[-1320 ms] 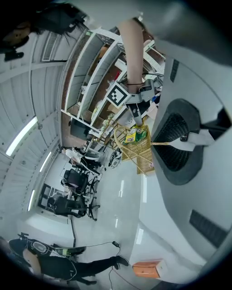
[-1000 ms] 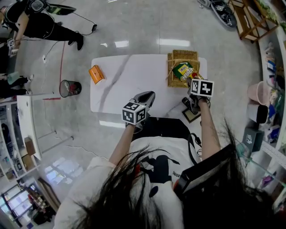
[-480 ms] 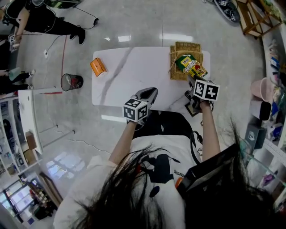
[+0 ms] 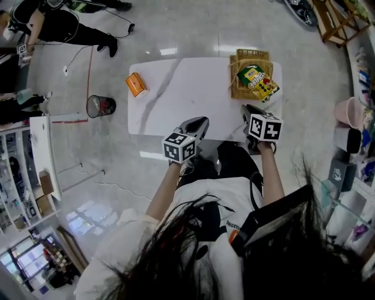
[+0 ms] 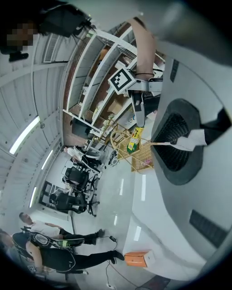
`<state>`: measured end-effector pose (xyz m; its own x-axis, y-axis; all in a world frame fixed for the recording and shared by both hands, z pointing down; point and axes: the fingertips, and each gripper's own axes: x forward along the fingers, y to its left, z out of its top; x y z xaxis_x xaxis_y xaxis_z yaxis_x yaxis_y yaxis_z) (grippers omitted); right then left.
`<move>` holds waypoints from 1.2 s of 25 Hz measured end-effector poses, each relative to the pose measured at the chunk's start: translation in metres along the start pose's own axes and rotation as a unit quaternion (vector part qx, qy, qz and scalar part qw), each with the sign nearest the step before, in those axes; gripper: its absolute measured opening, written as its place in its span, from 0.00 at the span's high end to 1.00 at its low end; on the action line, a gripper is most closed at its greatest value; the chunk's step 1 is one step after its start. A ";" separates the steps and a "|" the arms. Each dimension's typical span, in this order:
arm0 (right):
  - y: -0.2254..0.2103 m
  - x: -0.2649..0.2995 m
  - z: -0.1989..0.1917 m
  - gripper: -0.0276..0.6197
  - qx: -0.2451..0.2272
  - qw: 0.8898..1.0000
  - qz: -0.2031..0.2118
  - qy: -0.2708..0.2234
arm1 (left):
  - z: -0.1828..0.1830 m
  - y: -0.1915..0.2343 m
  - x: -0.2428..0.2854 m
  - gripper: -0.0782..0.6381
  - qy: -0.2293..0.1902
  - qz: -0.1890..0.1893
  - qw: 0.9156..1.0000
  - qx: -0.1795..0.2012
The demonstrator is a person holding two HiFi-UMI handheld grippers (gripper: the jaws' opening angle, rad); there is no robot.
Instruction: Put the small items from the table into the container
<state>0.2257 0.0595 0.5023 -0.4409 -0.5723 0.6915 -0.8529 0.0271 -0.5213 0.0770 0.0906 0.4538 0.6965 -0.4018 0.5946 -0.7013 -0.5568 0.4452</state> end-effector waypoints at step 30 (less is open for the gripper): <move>0.274 -0.047 -0.179 0.93 -0.070 0.994 0.071 -0.033 | -0.100 0.037 -0.252 0.87 -0.101 -0.015 0.994 0.031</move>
<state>-0.0369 0.2406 0.4168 -0.5446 -0.6069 0.5788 -0.8158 0.2233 -0.5335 -0.1402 0.2444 0.3875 0.7375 -0.5185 0.4328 -0.6736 -0.6114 0.4152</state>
